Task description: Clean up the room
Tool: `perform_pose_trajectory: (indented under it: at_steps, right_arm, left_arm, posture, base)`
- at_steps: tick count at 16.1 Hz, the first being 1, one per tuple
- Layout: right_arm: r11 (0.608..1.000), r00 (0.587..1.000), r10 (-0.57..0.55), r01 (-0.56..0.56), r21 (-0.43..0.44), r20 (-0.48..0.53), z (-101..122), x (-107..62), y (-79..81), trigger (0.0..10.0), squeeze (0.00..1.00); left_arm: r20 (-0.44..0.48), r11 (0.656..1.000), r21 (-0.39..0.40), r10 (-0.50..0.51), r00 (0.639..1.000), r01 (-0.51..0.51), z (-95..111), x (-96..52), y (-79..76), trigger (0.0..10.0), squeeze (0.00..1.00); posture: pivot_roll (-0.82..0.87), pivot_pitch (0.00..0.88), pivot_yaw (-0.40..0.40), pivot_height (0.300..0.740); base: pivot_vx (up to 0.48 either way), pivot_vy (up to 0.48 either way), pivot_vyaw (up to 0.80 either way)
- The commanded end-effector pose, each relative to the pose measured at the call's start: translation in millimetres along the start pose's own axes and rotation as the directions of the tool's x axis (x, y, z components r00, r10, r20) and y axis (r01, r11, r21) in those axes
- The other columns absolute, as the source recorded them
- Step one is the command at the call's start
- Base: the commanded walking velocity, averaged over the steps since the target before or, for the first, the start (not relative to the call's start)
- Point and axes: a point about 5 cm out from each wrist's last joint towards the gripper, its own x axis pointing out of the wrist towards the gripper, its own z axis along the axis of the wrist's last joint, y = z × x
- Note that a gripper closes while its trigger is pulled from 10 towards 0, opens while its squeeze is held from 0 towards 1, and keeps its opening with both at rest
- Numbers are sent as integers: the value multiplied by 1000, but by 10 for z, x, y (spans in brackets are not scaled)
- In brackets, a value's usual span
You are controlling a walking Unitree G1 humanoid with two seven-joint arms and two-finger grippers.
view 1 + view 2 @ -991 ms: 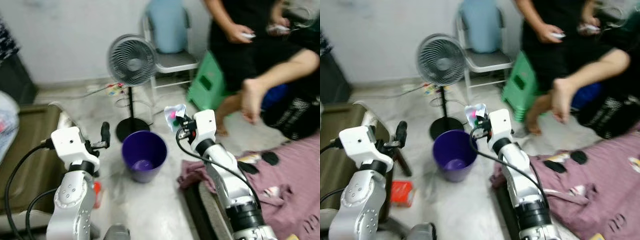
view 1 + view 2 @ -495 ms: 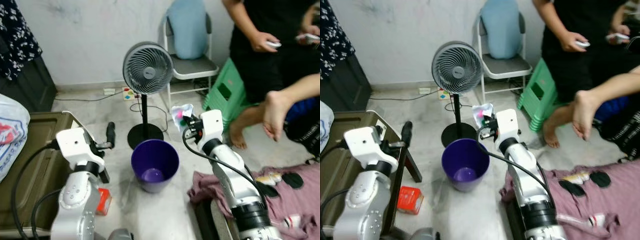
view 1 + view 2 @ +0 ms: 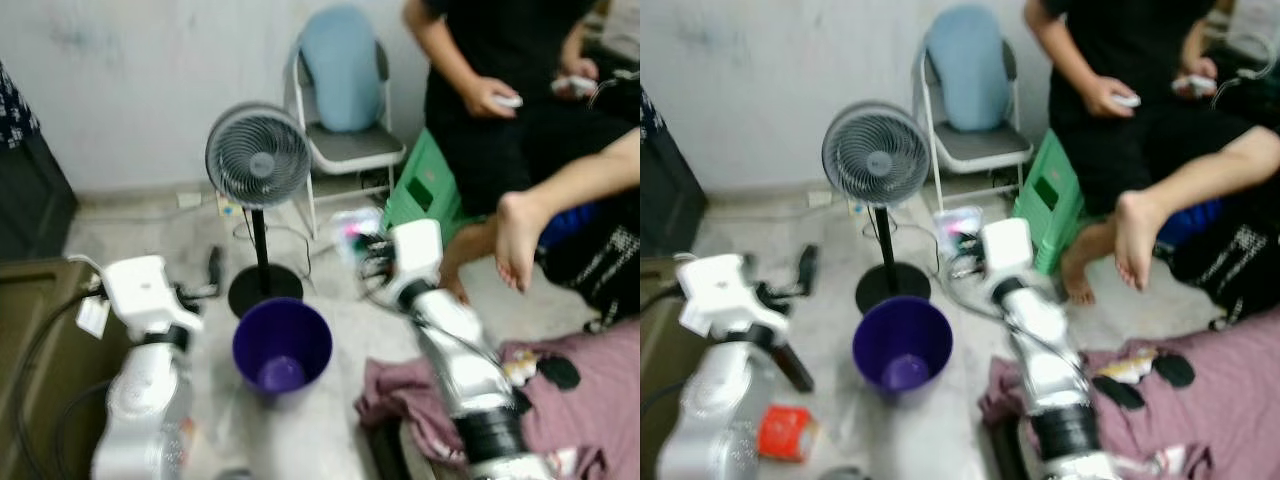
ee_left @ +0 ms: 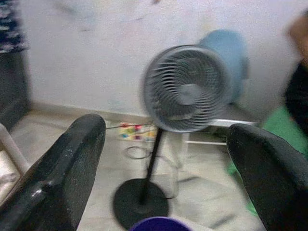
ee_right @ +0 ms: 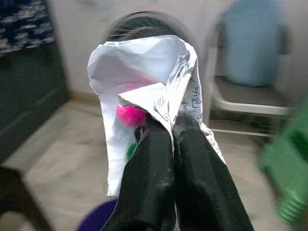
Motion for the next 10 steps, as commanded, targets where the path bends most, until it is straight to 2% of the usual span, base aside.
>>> perform_pose_trajectory:
  at_steps: [1, 2, 10]
  right_arm:
    - [1000, 1000, 3, -3, -19, 9, 33, 13, -24, 10000, 0]
    - [1000, 1000, 4, -4, -18, 10, 33, 15, -19, 10000, 0]
    - [999, 1000, 11, -11, -34, 20, 56, 48, -8, 10000, 0]
  left_arm:
    - [12, 1000, 8, 3, 1000, -3, 25, -1, -6, 10000, 0]
    - [12, 1000, 11, 6, 1000, -6, 27, -3, -2, 10000, 0]
    - [22, 1000, 4, -24, 999, 24, 51, 13, -27, 10000, 0]
  posture:
    - [120, 0, -59, 740]
    - [120, 0, -59, 740]
    - [120, 0, -59, 740]
  base:
    - [0, 0, 0]
    - [0, 0, 0]
    - [0, 0, 800]
